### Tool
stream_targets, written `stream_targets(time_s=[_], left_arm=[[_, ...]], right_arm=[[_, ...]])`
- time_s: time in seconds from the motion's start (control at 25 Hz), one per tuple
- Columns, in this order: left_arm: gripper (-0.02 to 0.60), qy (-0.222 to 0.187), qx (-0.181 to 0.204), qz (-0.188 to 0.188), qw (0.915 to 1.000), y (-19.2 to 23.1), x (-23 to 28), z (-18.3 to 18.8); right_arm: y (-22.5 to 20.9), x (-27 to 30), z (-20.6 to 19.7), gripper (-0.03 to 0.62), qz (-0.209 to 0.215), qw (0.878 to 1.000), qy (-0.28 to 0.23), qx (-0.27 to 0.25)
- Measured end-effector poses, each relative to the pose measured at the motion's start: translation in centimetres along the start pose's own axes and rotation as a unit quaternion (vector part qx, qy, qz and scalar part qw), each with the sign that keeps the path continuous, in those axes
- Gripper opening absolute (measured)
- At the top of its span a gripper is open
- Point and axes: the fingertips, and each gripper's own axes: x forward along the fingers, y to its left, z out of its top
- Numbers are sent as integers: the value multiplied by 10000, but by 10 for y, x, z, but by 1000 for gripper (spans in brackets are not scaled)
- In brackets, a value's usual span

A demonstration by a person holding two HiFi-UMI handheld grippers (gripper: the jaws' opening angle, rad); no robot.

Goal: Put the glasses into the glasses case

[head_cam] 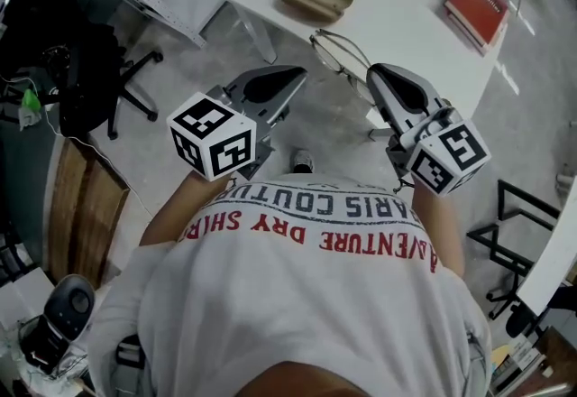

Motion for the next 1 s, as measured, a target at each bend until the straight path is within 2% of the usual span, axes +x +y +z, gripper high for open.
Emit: stream_targets(time_s=[0.36, 1.0], left_arm=[[28, -80, -69, 50, 9999, 21, 14, 6], [28, 176, -304, -35, 9994, 87, 53, 17]], right_arm=[[-28, 12, 4, 36, -57, 10000, 59, -4], [-78, 73, 1, 37, -158, 9994, 266, 181]])
